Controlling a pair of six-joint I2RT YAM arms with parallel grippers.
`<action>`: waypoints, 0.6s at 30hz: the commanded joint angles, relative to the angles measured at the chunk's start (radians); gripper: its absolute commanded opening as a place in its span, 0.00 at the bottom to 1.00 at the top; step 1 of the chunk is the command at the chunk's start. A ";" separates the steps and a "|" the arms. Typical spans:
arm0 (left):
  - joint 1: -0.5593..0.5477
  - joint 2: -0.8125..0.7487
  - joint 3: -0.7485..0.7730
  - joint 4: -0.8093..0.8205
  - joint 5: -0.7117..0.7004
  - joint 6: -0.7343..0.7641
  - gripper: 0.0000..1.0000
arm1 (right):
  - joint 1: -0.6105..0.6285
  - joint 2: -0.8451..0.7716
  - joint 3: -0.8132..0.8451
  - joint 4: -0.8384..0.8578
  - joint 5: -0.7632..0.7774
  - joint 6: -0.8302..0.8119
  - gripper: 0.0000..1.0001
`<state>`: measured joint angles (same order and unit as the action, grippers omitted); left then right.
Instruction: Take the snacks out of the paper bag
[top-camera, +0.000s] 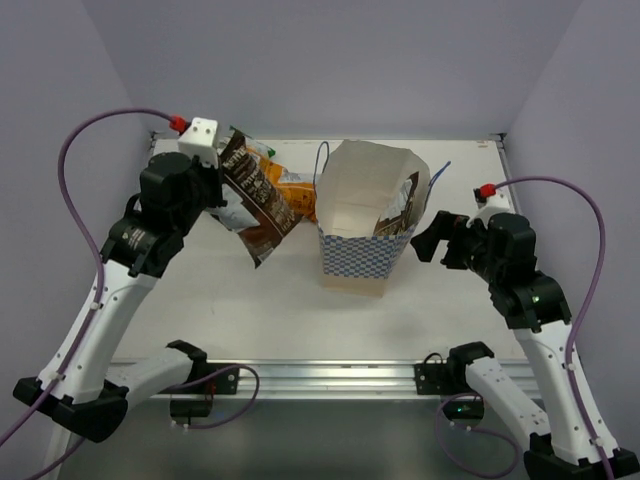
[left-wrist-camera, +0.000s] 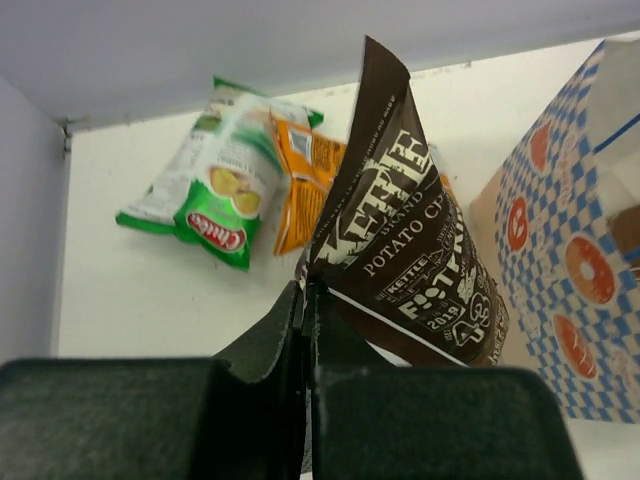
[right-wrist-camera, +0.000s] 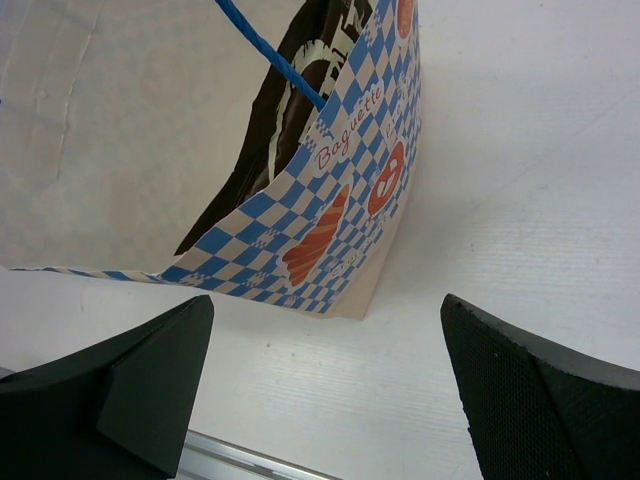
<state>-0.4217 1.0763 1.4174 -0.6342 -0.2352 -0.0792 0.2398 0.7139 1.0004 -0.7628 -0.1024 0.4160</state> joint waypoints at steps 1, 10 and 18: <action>0.004 -0.061 -0.206 -0.006 -0.085 -0.086 0.00 | -0.005 0.025 0.043 0.000 -0.042 -0.026 0.99; 0.190 -0.030 -0.595 0.154 0.031 -0.244 0.00 | -0.005 0.019 0.026 0.002 -0.037 -0.031 0.99; 0.406 0.131 -0.589 0.251 -0.047 -0.215 0.00 | -0.005 -0.019 0.007 0.000 -0.011 -0.028 0.99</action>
<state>-0.0654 1.1809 0.7914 -0.4854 -0.2146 -0.2798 0.2398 0.7097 1.0004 -0.7670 -0.1226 0.4019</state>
